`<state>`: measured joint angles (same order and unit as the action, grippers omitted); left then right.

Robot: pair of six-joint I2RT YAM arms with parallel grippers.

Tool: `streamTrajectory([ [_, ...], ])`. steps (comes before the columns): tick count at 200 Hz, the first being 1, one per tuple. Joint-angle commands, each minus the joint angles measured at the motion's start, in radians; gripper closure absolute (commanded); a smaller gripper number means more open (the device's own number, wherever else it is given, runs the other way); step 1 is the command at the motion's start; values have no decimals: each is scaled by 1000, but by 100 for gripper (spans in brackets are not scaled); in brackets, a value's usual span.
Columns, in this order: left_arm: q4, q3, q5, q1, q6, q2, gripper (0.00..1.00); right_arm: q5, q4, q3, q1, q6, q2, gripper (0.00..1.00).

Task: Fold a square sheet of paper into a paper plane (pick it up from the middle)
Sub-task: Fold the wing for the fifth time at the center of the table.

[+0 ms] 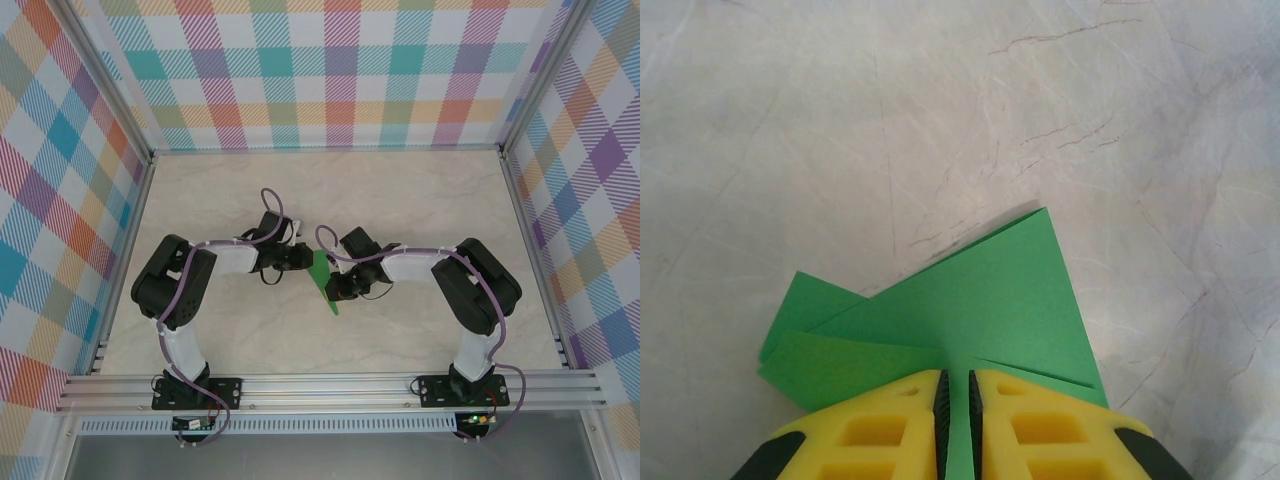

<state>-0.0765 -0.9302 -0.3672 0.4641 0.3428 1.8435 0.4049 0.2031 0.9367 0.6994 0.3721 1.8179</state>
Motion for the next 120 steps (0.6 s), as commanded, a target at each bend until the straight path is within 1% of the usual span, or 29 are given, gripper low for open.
streamTrajectory([
  [1, 20, -29, 34, -40, -34, 37, 84, -98, 157, -62, -14, -34, 52, 92],
  [32, 33, -37, 61, -58, -39, 43, 84, -101, 155, -70, -18, -33, 49, 92],
  [88, 102, -100, 92, -129, -49, 30, 84, -94, 143, -73, -23, -30, 45, 92],
  [120, 133, -116, 90, -156, -40, -25, 84, -85, 112, -53, -24, -27, 49, 92],
])
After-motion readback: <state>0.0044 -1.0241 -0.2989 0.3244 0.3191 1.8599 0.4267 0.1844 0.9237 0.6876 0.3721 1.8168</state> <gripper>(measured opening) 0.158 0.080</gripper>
